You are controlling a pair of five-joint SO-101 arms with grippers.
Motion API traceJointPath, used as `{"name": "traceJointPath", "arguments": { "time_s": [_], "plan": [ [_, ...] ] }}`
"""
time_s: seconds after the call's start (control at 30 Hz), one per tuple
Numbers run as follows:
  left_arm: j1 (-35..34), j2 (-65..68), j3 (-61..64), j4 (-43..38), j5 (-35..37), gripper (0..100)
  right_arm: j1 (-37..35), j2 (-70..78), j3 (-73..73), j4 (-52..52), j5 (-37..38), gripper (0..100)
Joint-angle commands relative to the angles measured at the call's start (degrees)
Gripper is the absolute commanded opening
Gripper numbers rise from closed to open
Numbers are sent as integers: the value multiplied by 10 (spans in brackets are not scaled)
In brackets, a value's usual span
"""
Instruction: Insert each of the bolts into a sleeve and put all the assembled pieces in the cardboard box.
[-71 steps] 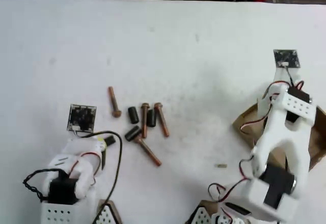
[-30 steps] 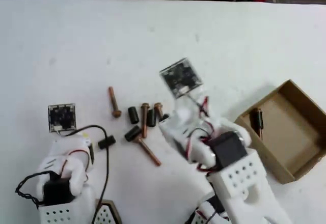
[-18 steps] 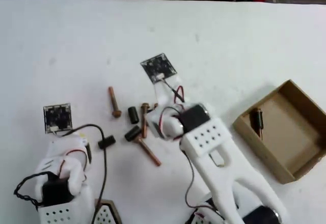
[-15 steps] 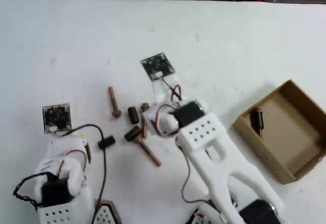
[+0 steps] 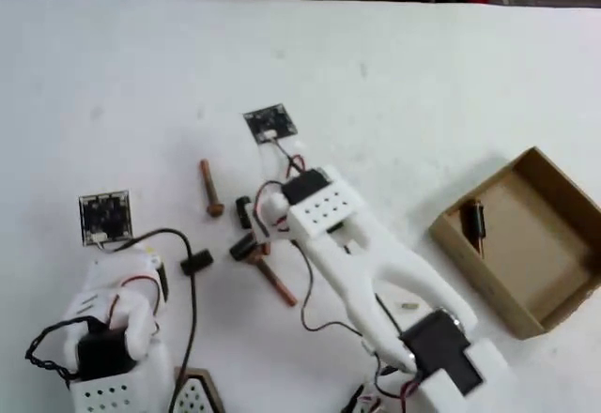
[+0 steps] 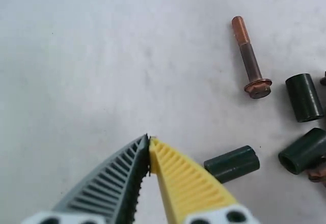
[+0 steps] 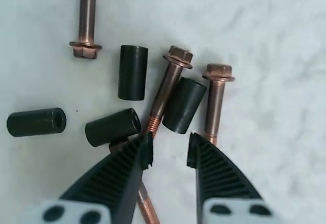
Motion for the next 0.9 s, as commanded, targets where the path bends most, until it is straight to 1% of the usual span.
{"name": "traceJointPath", "arguments": {
  "time_s": [0.0, 0.23, 0.57, 0.87],
  "plan": [
    [-7, -4, -19, -15, -3, 21, -11, 20, -54, 6, -11, 105],
    [-7, -4, -19, -15, -3, 21, 1, 97, -107, 24, -12, 105],
    [-7, -4, -18, -15, -3, 21, 44, 179, -161, 25, -10, 105],
    [-7, -4, -18, -15, -3, 21, 44, 228, -193, 27, -9, 105]
  ]
}}
